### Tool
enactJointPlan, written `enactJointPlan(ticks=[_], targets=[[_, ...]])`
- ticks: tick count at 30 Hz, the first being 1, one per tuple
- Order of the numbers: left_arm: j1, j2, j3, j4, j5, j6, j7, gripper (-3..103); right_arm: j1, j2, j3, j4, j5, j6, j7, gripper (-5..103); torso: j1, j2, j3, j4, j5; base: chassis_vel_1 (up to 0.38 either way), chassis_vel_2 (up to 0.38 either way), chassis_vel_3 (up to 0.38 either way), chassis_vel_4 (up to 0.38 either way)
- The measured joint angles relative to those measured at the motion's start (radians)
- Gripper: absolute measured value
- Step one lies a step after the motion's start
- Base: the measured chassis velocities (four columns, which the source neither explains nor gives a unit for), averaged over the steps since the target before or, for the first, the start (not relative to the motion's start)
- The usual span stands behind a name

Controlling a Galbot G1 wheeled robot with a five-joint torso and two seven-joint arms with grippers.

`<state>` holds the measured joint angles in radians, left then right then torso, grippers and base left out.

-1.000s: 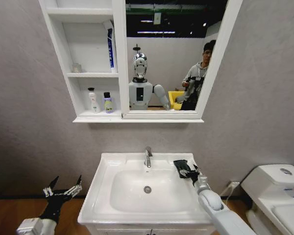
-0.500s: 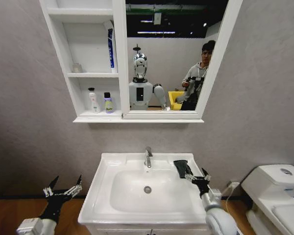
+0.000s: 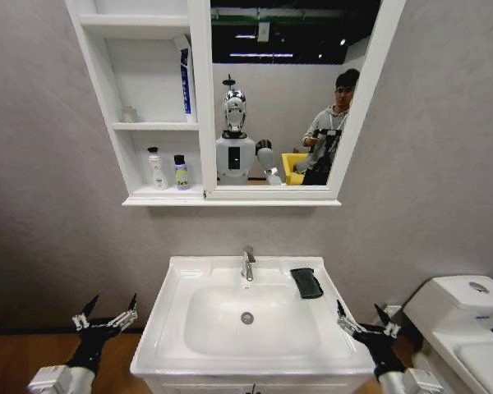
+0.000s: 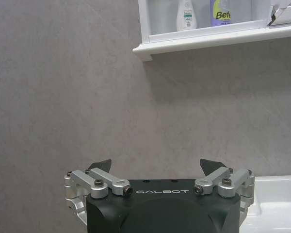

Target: Move facial cleanser and shampoo from washbasin to cabinet, then wipe washbasin with towel.

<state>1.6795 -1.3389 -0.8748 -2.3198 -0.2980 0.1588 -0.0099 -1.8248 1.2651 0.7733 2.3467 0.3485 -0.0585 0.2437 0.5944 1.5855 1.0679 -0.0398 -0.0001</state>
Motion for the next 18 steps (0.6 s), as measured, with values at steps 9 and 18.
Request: enactJointPlan(ticks=[9, 18], targets=[[0.000, 0.000, 0.000, 0.000, 0.000, 0.000, 0.000, 100, -0.049, -0.006, 0.147, -0.036, 0.090, 0.168, -0.268, 100, 0.000, 0.000, 0.000, -0.0002, 0.0002, 0.000, 0.000, 0.000, 0.000], [0.000, 0.000, 0.000, 0.000, 0.000, 0.000, 0.000, 100, -0.058, 0.025, 0.113, -0.028, 0.084, 0.186, -0.268, 100, 0.000, 0.000, 0.000, -0.0001, 0.0001, 0.000, 0.000, 0.000, 0.000]])
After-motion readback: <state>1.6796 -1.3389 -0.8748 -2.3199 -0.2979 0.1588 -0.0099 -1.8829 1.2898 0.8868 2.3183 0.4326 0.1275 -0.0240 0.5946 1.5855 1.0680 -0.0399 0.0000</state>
